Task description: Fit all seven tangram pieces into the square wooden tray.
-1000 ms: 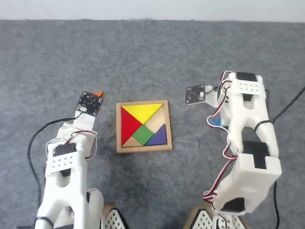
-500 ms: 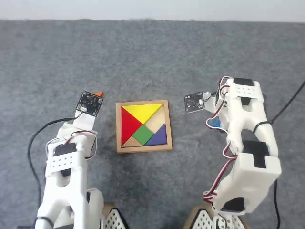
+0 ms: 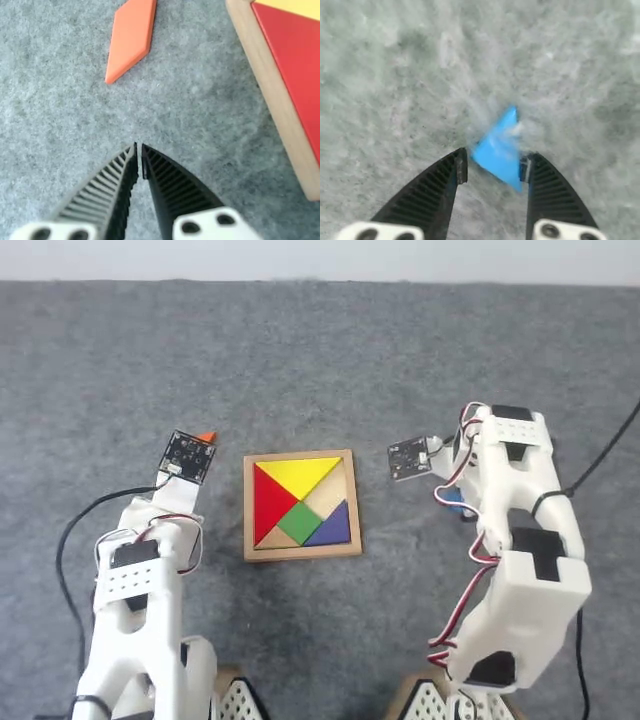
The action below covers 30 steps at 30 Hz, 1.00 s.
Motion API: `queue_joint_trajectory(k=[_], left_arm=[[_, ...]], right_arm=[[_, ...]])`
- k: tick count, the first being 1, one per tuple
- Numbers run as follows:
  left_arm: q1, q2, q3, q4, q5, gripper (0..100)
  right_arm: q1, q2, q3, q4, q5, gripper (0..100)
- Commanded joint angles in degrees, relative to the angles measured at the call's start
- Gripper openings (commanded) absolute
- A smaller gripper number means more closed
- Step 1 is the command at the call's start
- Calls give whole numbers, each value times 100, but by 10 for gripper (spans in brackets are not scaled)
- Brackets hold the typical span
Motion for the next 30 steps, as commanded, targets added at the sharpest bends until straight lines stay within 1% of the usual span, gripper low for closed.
queue_joint_trajectory(k=[1,9,11,13,14,16,23,27,30], left_arm=[[-9,-202,-48,-97,-70,13],[-9,-202,-48,-97,-70,13],[-9,-202,-48,-97,-70,13],[-9,-202,-48,-97,-70,13],[-9,-202,-48,-97,-70,13],[-9,-202,-48,-97,-70,13],[-9,-202,-48,-97,-70,13],[-9,-202,-48,-97,-70,13],[-9,-202,-48,-97,-70,13]], right_arm=[[189,207,-158,-180,79,197],[189,224,-167,-198,88,192],[198,224,-141,-286,53,152],[207,224,-141,-479,-167,97],[198,224,-141,-567,-246,87],[198,224,-132,-673,-352,91],[171,180,-246,-971,-1169,90],[119,180,-255,-954,-1495,95],[4,84,-316,-752,-1969,99]])
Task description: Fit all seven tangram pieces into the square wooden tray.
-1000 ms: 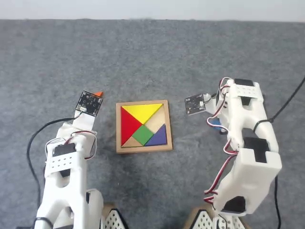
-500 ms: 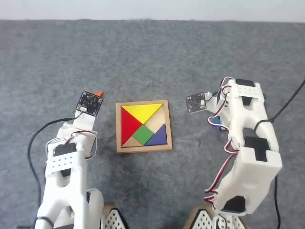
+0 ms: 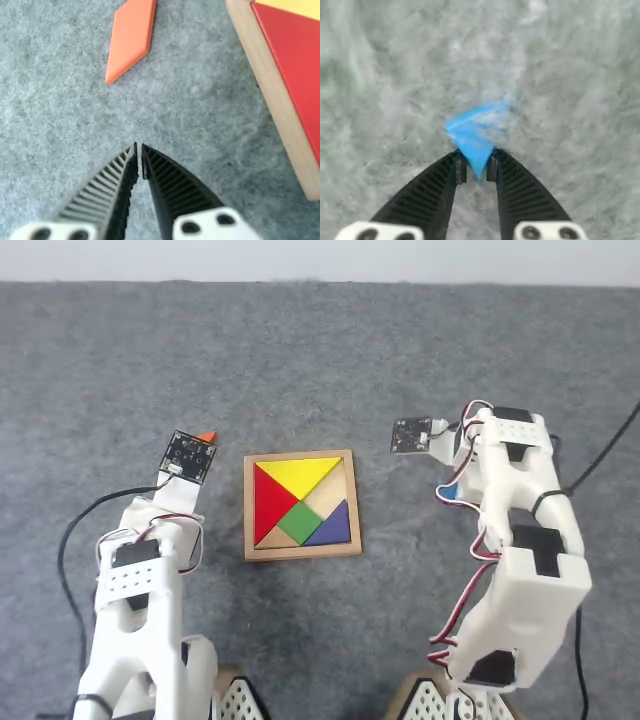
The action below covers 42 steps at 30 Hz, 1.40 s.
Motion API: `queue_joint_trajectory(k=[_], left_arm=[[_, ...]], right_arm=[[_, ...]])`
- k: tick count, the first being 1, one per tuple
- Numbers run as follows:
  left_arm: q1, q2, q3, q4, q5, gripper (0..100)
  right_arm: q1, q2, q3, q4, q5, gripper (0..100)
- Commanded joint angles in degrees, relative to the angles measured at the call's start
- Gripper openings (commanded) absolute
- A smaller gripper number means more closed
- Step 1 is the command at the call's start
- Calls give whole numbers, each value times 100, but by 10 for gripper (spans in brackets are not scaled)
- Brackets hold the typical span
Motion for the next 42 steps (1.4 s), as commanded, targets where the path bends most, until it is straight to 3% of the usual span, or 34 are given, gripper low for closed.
queue_joint_trajectory(k=[1,6,11,18,25,39,42], left_arm=[[-9,-202,-48,-97,-70,13],[-9,-202,-48,-97,-70,13],[-9,-202,-48,-97,-70,13],[-9,-202,-48,-97,-70,13],[-9,-202,-48,-97,-70,13],[-9,-202,-48,-97,-70,13],[-9,-202,-48,-97,-70,13]], right_arm=[[-48,-198,-308,233,-545,113],[-453,-497,-466,1174,-1090,265],[-831,-330,-501,971,-2022,270],[-919,242,-695,532,-2444,268],[-593,277,-774,523,-2119,138],[-541,268,-791,523,-2084,135],[-541,259,-791,637,-1793,163]])
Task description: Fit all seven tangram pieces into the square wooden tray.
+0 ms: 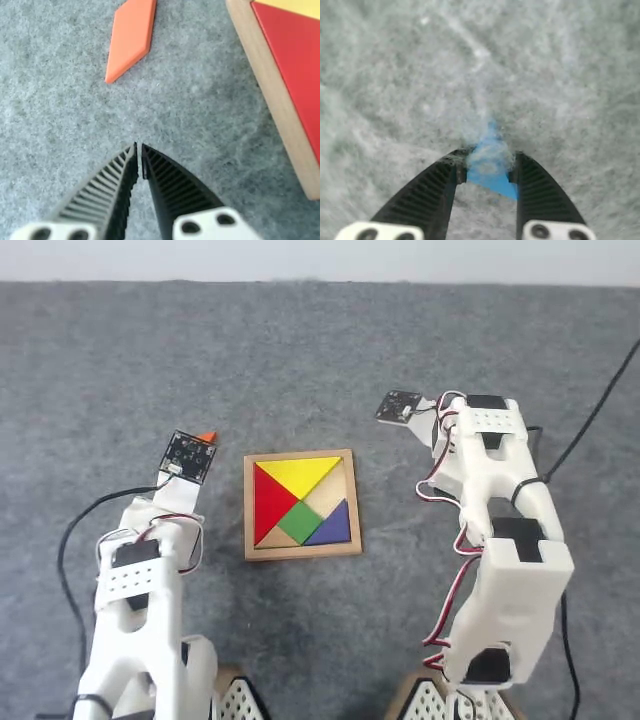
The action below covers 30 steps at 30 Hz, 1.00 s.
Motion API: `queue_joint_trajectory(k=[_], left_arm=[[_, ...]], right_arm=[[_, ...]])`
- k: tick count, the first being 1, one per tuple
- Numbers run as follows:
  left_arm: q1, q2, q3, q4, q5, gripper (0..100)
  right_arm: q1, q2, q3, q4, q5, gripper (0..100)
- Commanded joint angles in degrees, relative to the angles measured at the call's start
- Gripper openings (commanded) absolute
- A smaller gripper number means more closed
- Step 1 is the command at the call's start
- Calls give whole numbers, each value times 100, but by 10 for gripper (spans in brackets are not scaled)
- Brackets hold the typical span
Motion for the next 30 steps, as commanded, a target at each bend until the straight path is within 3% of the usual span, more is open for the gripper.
queue_joint_trajectory(k=[1,5,18,24,30], left_arm=[[-9,-202,-48,-97,-70,13],[-9,-202,-48,-97,-70,13],[-9,-202,-48,-97,-70,13],[-9,-202,-48,-97,-70,13],[-9,-202,-48,-97,-70,13]], right_arm=[[40,-22,-132,198,387,191],[22,-22,-132,514,862,273],[312,-4,-35,409,1609,243],[321,22,-35,4,1582,110],[321,127,-105,-48,1310,94]])
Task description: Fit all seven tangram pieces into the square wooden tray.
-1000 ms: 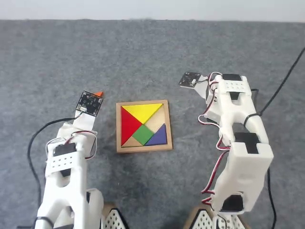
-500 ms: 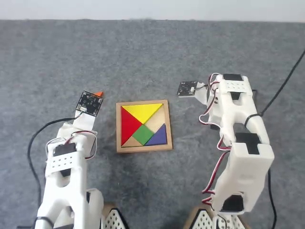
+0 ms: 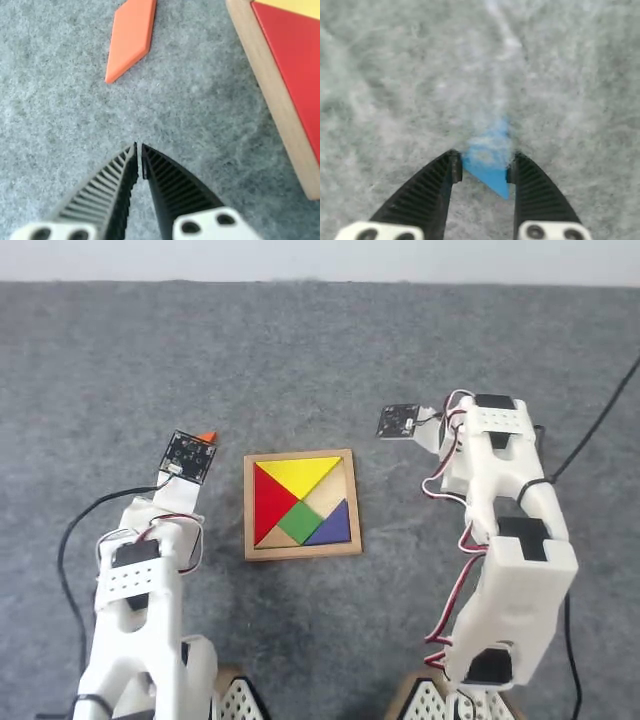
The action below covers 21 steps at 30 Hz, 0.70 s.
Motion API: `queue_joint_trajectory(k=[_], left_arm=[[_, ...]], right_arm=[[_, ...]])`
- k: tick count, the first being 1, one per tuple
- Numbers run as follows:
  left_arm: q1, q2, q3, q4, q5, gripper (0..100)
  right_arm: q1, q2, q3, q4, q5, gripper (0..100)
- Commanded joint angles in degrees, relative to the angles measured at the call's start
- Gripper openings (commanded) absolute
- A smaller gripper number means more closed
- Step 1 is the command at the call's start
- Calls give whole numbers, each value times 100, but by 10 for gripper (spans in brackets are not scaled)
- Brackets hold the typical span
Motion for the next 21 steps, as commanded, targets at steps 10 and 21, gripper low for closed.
queue_joint_trajectory(k=[10,21], left_arm=[[-9,-202,-48,-97,-70,13],[-9,-202,-48,-97,-79,13]], right_arm=[[110,-13,-79,-13,-264,93],[101,-1200,-158,752,-1011,58]])
